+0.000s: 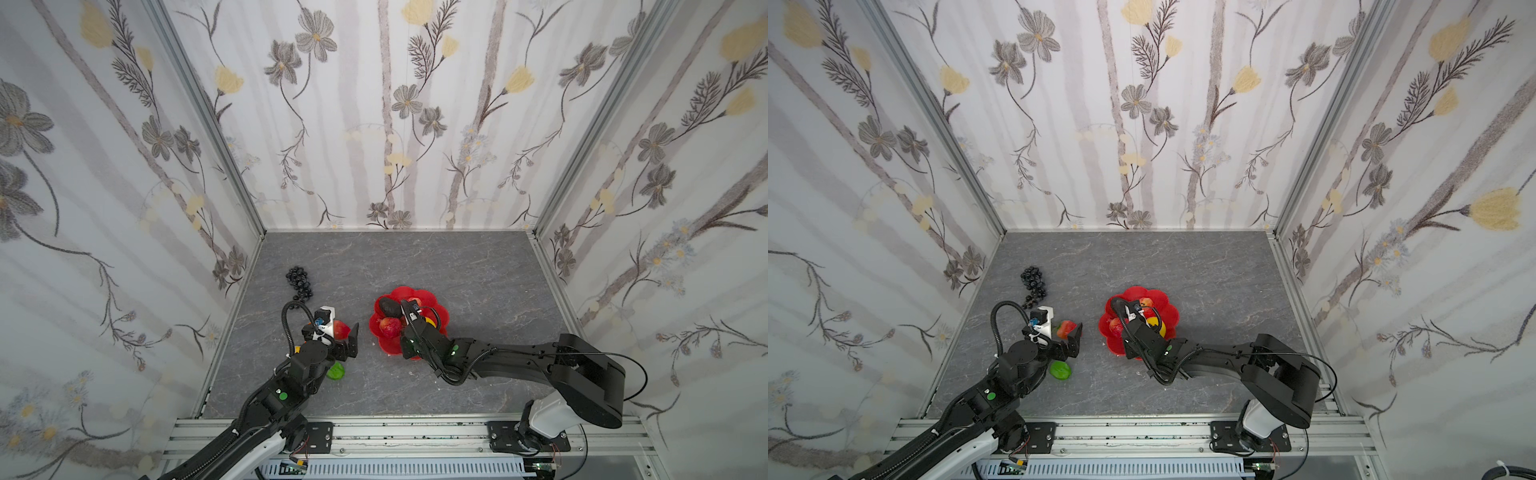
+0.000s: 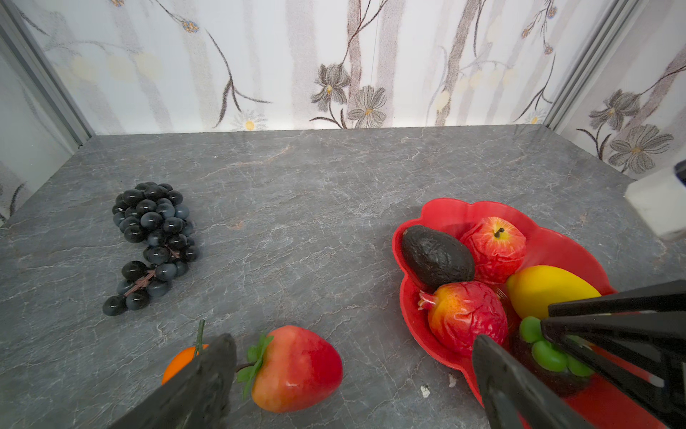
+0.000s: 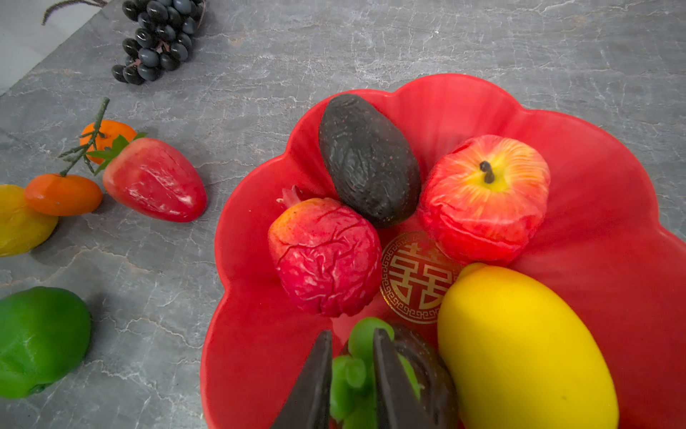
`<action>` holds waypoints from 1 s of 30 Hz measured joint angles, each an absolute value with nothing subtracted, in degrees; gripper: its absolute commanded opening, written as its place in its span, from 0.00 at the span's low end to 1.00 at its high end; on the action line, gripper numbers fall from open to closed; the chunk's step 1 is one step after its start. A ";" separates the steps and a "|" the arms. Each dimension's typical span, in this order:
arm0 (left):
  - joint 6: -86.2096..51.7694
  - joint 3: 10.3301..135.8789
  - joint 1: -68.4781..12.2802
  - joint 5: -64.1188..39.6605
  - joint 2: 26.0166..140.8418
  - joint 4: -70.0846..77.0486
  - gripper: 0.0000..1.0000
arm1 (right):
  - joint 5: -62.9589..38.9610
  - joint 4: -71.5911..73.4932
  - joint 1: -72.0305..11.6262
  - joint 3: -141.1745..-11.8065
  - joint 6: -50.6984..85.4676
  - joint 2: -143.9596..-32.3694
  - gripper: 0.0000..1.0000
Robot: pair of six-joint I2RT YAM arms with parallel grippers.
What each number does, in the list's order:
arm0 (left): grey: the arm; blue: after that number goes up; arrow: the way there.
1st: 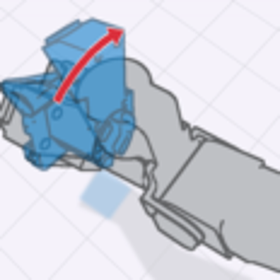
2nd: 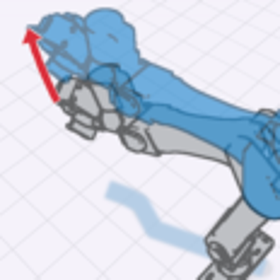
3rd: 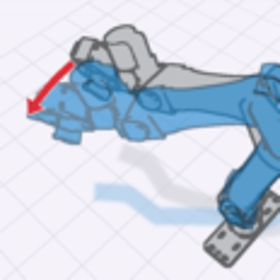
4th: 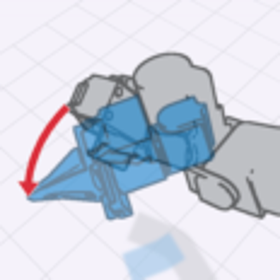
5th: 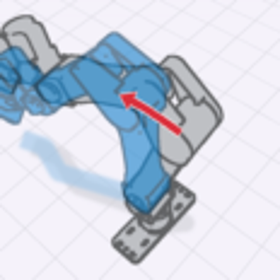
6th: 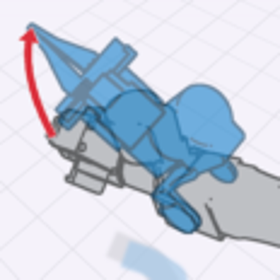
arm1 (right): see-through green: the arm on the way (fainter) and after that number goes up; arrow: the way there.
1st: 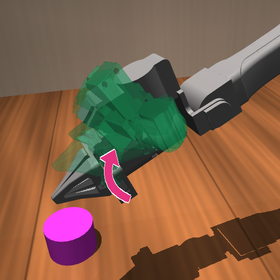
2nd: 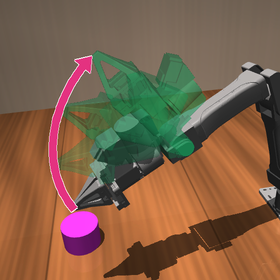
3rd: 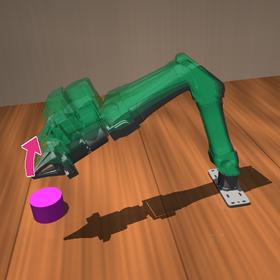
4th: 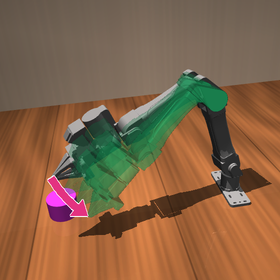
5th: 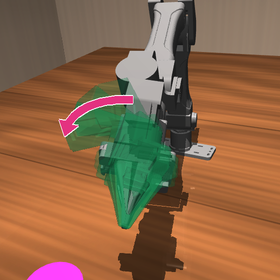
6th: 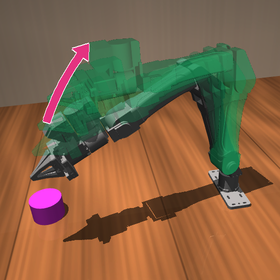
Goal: Arrange fruit in a fruit bowl
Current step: Place the fruit in the fruit bowl.
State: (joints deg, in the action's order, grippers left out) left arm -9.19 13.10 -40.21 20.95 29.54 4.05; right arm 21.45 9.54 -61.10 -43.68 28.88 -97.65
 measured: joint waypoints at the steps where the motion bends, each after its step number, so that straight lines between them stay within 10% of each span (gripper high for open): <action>1: -9.19 13.10 -40.18 20.95 29.58 4.08 1.00 | 21.54 9.82 -61.10 -43.57 28.88 -97.27 0.29; 19: -12.78 17.74 -39.88 21.50 37.12 1.39 0.99 | 25.54 3.07 -60.75 -40.95 23.31 -75.79 0.60; 30: -40.25 31.31 -39.86 25.47 51.03 -20.88 0.98 | 26.02 -2.11 -53.01 -33.78 15.68 -61.52 0.72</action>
State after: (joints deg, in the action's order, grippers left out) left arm -40.25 31.31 -39.86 25.47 51.03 -20.88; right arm 26.02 -2.11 -53.01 -33.78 15.68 -61.52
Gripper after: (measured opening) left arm 0.975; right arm 0.716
